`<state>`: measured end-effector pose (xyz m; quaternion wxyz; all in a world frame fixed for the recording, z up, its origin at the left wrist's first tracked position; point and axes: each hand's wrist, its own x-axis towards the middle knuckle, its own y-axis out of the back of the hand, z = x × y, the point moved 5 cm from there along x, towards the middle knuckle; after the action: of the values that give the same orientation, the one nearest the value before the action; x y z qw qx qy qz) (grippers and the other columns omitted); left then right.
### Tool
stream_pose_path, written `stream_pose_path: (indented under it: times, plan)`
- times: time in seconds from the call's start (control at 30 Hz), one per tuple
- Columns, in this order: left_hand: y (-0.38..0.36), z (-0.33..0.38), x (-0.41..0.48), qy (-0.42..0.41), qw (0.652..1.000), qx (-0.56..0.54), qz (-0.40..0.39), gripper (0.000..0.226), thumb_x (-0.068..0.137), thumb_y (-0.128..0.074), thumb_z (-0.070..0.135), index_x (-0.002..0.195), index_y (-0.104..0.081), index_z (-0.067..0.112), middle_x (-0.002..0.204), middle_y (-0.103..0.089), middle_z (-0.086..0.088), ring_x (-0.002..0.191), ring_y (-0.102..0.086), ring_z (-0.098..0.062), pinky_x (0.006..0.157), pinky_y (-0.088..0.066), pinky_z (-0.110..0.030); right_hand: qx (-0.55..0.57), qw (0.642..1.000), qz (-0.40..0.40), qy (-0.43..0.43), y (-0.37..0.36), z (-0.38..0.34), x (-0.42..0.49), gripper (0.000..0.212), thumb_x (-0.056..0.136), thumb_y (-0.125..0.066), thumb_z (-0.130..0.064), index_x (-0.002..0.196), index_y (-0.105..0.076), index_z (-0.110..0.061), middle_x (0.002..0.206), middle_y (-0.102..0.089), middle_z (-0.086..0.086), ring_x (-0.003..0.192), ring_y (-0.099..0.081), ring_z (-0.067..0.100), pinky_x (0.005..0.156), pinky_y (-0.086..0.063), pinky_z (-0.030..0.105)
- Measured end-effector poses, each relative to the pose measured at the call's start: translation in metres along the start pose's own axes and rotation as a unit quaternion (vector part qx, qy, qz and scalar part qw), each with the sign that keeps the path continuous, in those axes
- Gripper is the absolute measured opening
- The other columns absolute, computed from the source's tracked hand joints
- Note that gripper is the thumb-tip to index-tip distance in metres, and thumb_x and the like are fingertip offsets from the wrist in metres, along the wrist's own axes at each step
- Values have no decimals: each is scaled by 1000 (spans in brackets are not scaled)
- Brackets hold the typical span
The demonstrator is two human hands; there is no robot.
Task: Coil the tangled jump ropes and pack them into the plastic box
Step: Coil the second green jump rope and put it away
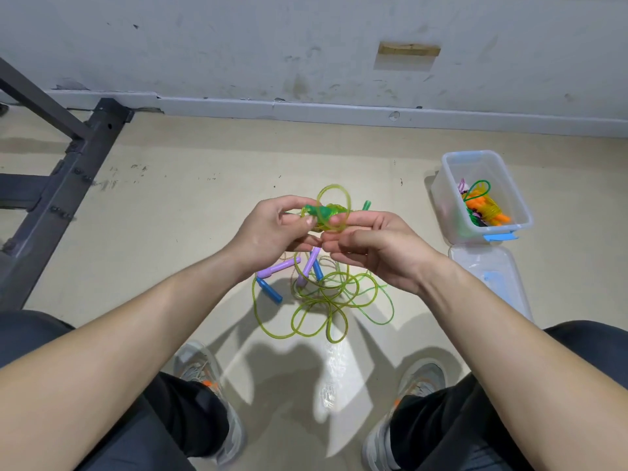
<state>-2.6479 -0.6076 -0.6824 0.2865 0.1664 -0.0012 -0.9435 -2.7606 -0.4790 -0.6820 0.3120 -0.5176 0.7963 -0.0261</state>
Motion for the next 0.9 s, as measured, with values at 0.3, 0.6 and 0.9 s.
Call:
stream_pose_path:
  times: [0.3, 0.6, 0.9]
  plan:
    - [3, 1, -3, -40, 990, -32, 131, 14, 89, -74, 12, 95, -61, 11, 84, -74, -21, 74, -68, -28, 82, -60, -50, -257, 945, 86, 184, -5, -11, 4, 14, 96, -67, -21, 82, -71, -18, 65, -36, 11, 58, -33, 12, 54, -31, 22]
    - [0, 1, -4, -8, 986, -60, 155, 17, 83, -82, 14, 81, -68, 5, 77, -74, -18, 73, -70, -27, 85, -59, -54, -156, 960, 101, 208, -8, -13, 2, 10, 96, -58, 0, 102, -65, -5, 74, -73, 0, 68, -64, 6, 62, -45, 15]
    - [-8, -4, -3, 11, 992, -35, 122, 13, 89, -75, 18, 86, -69, 7, 75, -73, -8, 73, -69, -20, 80, -62, -44, -94, 976, 82, 179, -15, -10, 8, 20, 87, -41, -9, 88, -61, -5, 57, -54, -16, 52, -42, 1, 58, -33, 23]
